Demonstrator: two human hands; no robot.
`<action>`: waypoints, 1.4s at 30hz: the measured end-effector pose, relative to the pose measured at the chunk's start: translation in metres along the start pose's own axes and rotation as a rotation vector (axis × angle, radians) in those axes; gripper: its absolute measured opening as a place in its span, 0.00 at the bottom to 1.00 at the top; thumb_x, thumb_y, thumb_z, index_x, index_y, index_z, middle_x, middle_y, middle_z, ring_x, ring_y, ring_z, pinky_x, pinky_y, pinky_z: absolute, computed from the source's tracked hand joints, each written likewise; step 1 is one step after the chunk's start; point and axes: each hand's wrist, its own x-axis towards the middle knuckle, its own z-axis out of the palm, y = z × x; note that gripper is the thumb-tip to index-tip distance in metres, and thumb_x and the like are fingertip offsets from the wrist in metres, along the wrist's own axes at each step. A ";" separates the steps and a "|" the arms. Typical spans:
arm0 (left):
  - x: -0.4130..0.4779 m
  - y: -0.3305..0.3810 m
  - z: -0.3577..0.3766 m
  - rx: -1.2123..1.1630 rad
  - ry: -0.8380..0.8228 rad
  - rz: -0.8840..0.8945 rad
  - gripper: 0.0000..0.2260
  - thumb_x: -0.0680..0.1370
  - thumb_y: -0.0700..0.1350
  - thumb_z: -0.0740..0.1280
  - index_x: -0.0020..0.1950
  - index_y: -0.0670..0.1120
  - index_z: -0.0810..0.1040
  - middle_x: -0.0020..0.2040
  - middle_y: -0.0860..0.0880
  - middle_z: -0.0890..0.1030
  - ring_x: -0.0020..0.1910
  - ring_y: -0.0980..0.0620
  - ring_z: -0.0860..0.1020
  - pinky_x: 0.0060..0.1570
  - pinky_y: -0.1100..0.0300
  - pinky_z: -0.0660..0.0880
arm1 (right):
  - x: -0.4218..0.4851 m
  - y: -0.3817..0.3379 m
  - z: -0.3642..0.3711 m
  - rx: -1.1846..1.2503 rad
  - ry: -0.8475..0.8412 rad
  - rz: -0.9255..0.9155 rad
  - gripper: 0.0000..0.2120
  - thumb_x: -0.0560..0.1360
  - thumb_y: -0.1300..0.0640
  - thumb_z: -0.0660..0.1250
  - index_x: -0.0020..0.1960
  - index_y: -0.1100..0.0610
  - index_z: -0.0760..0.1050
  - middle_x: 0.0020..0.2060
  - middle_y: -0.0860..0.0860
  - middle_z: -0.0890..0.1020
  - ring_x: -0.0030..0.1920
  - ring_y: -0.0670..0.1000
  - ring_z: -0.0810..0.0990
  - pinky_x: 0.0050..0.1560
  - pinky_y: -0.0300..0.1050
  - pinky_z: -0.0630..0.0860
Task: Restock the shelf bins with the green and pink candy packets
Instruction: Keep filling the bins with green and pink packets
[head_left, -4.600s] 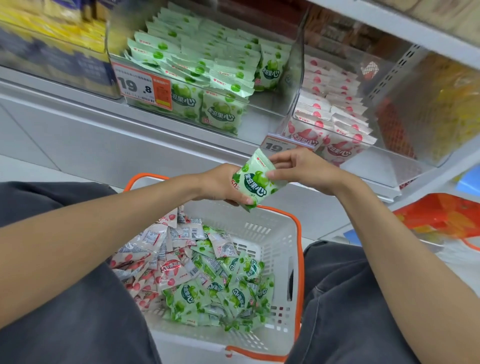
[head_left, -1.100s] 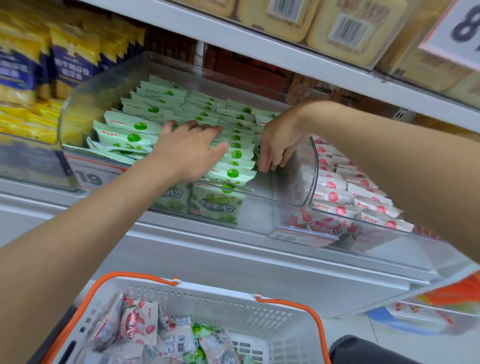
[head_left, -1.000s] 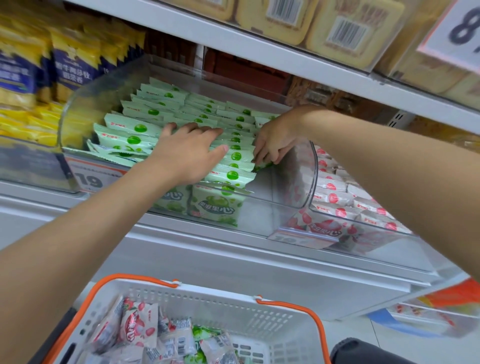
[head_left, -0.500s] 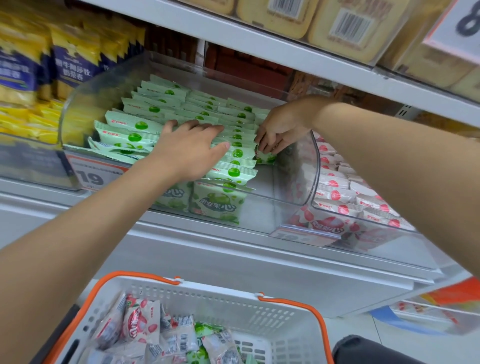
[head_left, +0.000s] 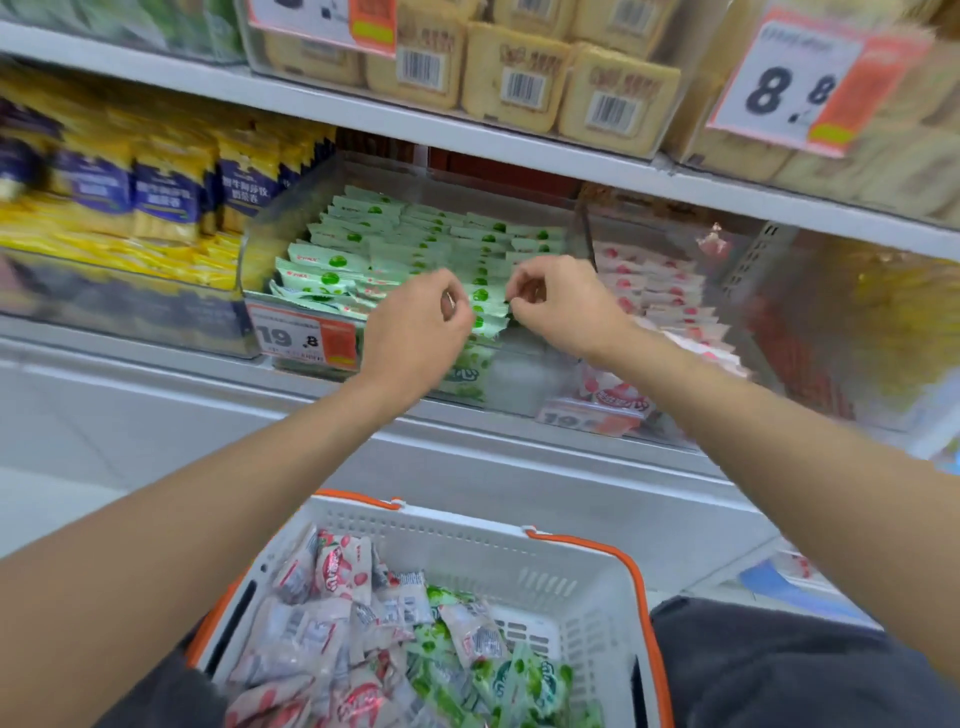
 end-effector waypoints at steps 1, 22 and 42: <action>-0.013 0.002 0.004 -0.034 -0.036 -0.054 0.05 0.76 0.45 0.64 0.42 0.49 0.77 0.35 0.53 0.77 0.39 0.48 0.76 0.38 0.54 0.72 | -0.016 -0.003 0.008 0.024 0.035 -0.021 0.06 0.71 0.64 0.66 0.43 0.57 0.81 0.36 0.50 0.81 0.37 0.47 0.76 0.41 0.40 0.72; -0.191 -0.101 0.085 0.424 -1.316 -0.279 0.06 0.76 0.47 0.60 0.41 0.50 0.75 0.44 0.45 0.78 0.48 0.43 0.81 0.55 0.50 0.77 | -0.297 0.136 0.275 -0.068 -0.980 0.681 0.32 0.77 0.62 0.61 0.78 0.59 0.53 0.76 0.56 0.58 0.75 0.57 0.59 0.72 0.52 0.62; -0.179 -0.067 0.079 0.042 -1.198 -0.548 0.39 0.75 0.53 0.73 0.78 0.43 0.56 0.76 0.44 0.63 0.72 0.43 0.67 0.68 0.53 0.67 | -0.173 0.118 0.131 0.294 -0.807 0.580 0.05 0.74 0.61 0.72 0.44 0.62 0.77 0.39 0.55 0.79 0.41 0.51 0.81 0.48 0.46 0.80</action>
